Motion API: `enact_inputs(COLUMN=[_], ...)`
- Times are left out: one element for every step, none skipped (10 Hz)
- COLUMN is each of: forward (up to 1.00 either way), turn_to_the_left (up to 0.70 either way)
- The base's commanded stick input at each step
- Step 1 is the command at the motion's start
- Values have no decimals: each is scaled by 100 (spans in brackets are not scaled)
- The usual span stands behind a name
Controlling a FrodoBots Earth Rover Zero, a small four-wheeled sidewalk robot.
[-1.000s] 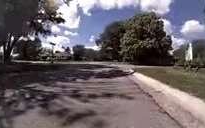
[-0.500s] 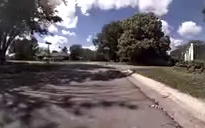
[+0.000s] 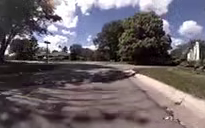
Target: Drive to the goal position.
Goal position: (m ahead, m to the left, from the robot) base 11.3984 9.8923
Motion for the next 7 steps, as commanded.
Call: enact_inputs(forward=[70, 70, 70, 70, 70, 70, 70], turn_to_the_left=[0, 0, 0, 0, 0, 0, 0])
